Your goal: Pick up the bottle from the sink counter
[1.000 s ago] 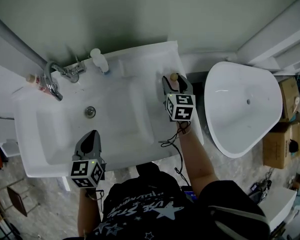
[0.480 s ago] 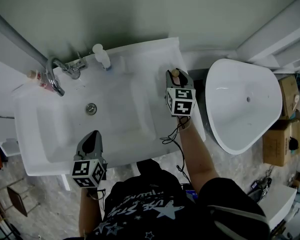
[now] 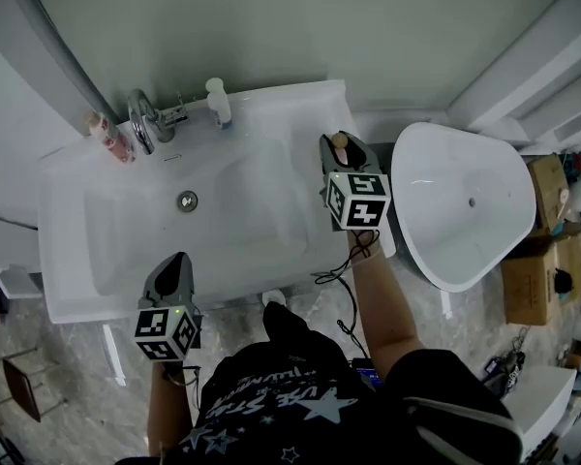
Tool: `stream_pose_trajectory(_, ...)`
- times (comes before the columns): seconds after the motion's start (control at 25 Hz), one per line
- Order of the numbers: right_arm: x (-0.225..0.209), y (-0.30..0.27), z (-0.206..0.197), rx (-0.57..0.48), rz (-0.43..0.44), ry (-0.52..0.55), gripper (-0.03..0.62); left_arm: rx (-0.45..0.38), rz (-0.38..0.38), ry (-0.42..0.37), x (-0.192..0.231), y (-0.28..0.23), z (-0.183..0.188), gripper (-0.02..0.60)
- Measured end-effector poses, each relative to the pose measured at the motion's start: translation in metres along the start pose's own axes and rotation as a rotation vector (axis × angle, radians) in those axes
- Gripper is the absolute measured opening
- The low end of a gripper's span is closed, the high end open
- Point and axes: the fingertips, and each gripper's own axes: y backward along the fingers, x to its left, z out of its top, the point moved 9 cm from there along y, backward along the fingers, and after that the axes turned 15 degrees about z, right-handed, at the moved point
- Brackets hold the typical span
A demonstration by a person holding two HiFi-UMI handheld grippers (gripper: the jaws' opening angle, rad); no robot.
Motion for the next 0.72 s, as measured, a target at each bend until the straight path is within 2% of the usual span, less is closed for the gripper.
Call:
stream_pose_trajectory(0.36, 0.083, 0.085, 0.018, -0.039, 0.033, 0.046, 0.14, -0.083, -0.036, -0.012, 0.018, 0.08, -0.015, 0.02)
stream_pose_trajectory(0.72, 0.169, 0.182, -0.007, -0.067, 0.044, 0.03, 0.14, -0.13, -0.073, -0.025, 0.034, 0.168, -0.055, 0.02)
